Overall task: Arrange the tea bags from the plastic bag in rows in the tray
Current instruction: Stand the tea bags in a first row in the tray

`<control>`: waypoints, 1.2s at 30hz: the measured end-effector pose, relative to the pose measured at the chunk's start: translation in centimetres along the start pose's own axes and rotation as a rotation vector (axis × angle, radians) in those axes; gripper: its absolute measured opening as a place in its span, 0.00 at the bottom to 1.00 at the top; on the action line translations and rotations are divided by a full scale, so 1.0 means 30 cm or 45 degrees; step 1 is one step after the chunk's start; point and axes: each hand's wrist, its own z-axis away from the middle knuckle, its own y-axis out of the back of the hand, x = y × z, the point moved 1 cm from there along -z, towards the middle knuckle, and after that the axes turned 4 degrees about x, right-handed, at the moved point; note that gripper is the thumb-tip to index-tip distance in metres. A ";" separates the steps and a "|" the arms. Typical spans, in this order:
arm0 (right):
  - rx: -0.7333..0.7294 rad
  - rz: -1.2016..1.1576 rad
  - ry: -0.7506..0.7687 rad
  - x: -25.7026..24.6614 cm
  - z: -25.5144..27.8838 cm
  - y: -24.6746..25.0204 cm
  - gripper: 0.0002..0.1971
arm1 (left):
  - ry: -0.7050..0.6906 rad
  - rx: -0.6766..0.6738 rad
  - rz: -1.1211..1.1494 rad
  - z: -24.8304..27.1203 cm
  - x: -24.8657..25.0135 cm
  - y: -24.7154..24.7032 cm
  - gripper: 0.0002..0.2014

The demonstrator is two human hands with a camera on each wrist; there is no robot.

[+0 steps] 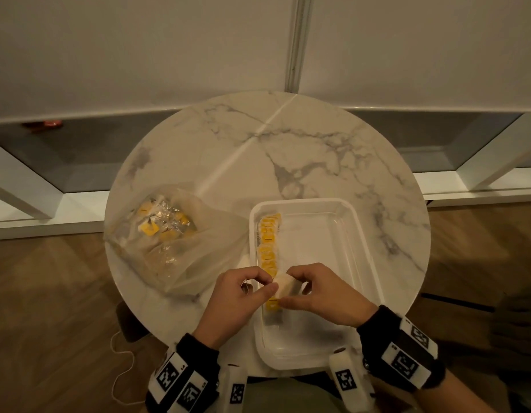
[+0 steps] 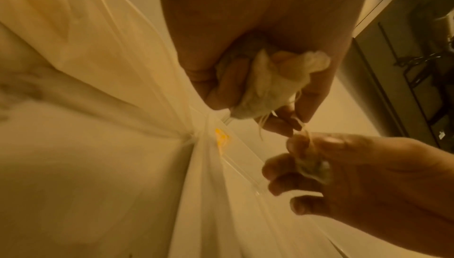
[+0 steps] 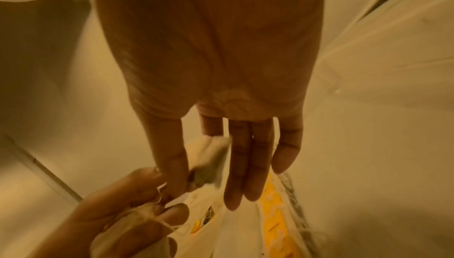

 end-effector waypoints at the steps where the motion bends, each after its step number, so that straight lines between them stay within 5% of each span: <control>1: -0.001 -0.028 -0.008 0.003 -0.001 -0.003 0.04 | -0.024 -0.001 -0.015 -0.001 0.002 0.002 0.06; 15: 0.020 -0.176 0.012 0.038 0.029 -0.029 0.06 | -0.244 0.045 -0.209 0.038 -0.002 0.034 0.04; 23: -0.175 -0.481 0.012 0.020 0.110 -0.022 0.12 | -0.384 -0.169 -0.148 0.108 0.020 0.034 0.07; 28: -0.241 -0.162 -0.107 0.099 0.114 -0.073 0.10 | -0.268 -0.032 -0.220 0.150 -0.036 -0.025 0.10; 31: -0.097 0.102 -0.123 0.166 0.126 -0.094 0.10 | -0.159 0.033 -0.359 0.219 -0.102 -0.036 0.09; 36: 0.045 -0.084 -0.154 0.228 0.177 -0.092 0.09 | -0.100 -0.085 -0.415 0.274 -0.127 0.001 0.02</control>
